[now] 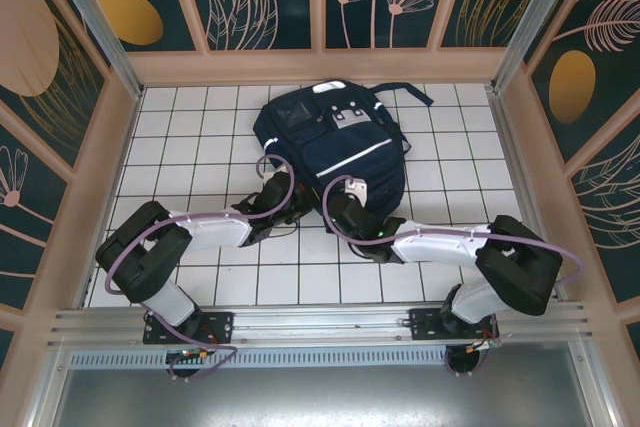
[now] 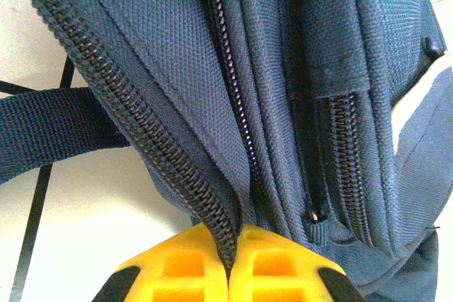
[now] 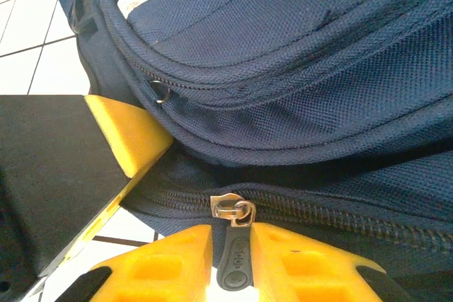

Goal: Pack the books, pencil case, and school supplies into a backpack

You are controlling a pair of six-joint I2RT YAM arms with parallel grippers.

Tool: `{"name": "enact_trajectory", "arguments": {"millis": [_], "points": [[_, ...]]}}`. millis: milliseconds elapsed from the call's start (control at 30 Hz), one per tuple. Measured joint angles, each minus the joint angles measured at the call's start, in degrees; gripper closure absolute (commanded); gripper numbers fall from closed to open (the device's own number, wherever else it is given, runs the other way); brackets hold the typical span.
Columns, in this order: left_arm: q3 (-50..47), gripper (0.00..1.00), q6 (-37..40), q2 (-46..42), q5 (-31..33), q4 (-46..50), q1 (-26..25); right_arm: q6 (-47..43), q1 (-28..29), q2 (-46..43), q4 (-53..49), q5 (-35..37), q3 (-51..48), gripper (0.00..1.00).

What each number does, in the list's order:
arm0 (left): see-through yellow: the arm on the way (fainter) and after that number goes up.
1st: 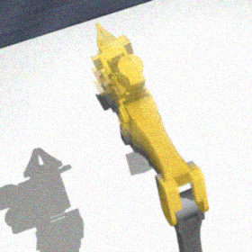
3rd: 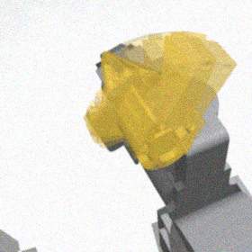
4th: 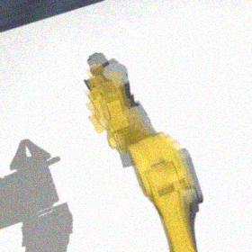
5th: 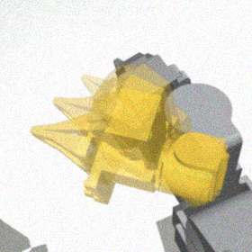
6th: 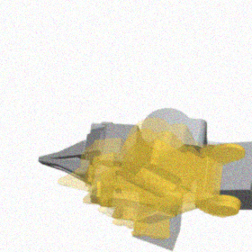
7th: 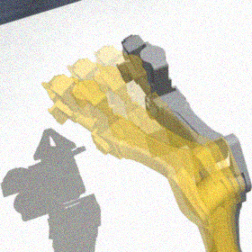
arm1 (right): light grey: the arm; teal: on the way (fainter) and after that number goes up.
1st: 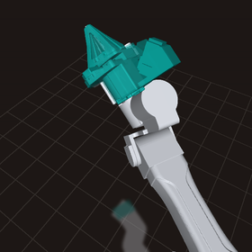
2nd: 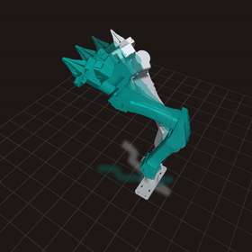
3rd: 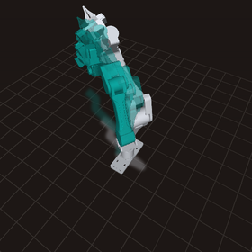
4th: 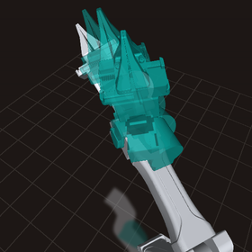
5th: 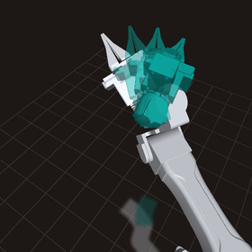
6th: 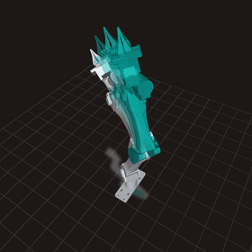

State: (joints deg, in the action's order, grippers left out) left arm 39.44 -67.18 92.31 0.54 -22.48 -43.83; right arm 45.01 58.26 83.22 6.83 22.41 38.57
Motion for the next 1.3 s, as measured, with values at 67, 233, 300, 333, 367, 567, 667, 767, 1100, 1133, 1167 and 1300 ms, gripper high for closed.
{"name": "enact_trajectory", "arguments": {"millis": [67, 233, 300, 333, 367, 567, 667, 767, 1100, 1133, 1167, 1300], "points": [[0.0, 1.00, 0.0, 0.0, 0.0, 0.0, 0.0, -0.1, 0.0, 0.4, -0.3, 0.2, 0.0, 0.75], [0.0, 1.00, 0.0, 0.0, 0.0, 0.0, 0.0, -0.1, 1.0, 1.0, -1.9, 2.1, 0.5, 0.74], [0.0, 1.00, 0.0, 0.0, 0.0, 0.0, 0.0, -0.1, 1.2, 1.3, -2.4, 2.6, 0.8, 0.77], [0.0, 1.00, 0.0, 0.0, 0.0, 0.0, 0.0, -0.1, 1.2, 1.6, -2.4, 3.0, 0.8, 0.79], [0.0, 1.00, 0.0, 0.1, 0.0, 0.0, 0.0, -0.2, 1.2, 1.9, -2.6, 3.1, 0.9, 0.81], [0.0, 1.00, 0.0, 0.3, 0.0, 0.0, 0.0, -0.8, 1.5, 2.5, -3.2, 3.9, 1.6, 1.00], [0.0, 1.00, 0.0, 0.3, 0.0, 0.0, 0.0, -1.2, 1.9, 2.2, -3.6, 4.5, 1.6, 1.00], [0.6, 1.00, 0.0, 0.3, 0.2, 0.6, 0.0, -1.2, 2.1, 0.7, -4.3, 5.0, 1.3, 1.00], [-0.7, 1.00, 0.7, -2.7, 1.0, 2.6, 2.3, 0.4, 0.5, -7.9, -5.8, 6.1, -5.2, 1.00], [-1.6, 1.00, 0.8, -3.4, 0.9, 2.6, 3.3, 0.6, 0.2, -9.2, -5.8, 6.0, -6.1, 1.00], [-2.4, 1.00, 0.9, -4.0, 0.9, 2.6, 4.3, 0.8, -0.2, -10.2, -6.0, 6.0, -6.9, 1.00], [-4.8, 1.00, 1.8, -6.6, -0.4, 2.8, 8.5, 0.8, -2.6, -13.9, -6.5, 5.8, -9.5, 1.00]]}}
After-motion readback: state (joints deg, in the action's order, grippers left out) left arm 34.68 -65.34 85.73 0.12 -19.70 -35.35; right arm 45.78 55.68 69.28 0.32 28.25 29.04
